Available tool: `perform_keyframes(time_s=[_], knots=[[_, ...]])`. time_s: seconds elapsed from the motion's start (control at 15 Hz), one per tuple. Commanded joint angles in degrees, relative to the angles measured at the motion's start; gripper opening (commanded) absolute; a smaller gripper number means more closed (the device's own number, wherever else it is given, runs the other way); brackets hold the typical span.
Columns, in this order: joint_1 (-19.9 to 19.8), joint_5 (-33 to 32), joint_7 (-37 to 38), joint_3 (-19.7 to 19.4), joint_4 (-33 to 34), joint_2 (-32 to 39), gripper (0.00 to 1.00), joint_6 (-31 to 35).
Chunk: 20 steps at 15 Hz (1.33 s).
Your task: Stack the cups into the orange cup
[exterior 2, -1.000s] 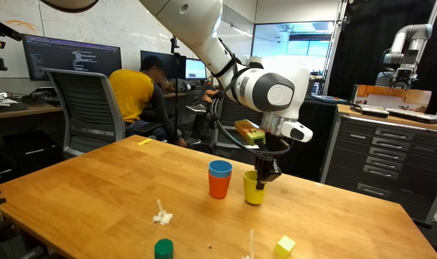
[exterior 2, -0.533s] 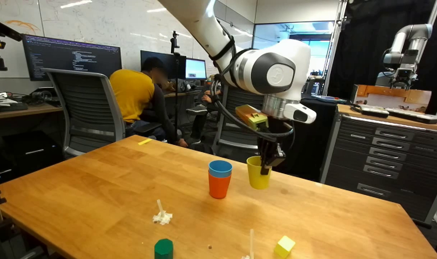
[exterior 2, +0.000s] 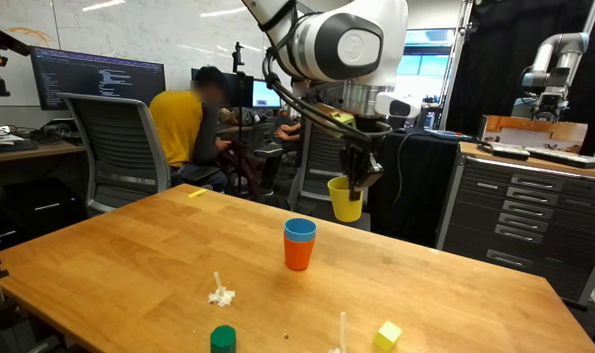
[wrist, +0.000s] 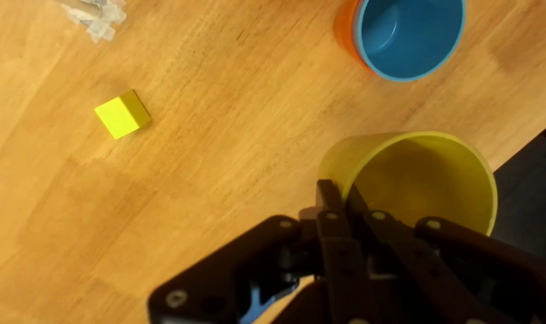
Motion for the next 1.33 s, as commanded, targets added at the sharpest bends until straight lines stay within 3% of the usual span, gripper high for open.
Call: perform_keyframes(time_s=[0.0,0.2,0.4,0.93,1.27], knots=[[1.1,-0.9,-4.9,1.3,-13.7,-11.0,0.02,5.5],[1.0,0.6,-8.4,2.7,-21.7,-17.2,0.02,7.7],[0.4,2.3,-10.4,3.4,-25.0,-20.0,0.02,6.1],[-0.8,2.9,-9.6,2.2,-17.1,-14.9,0.02,-5.6],[0.1,1.5,-7.1,2.1,-10.6,-10.7,0.02,-8.1]])
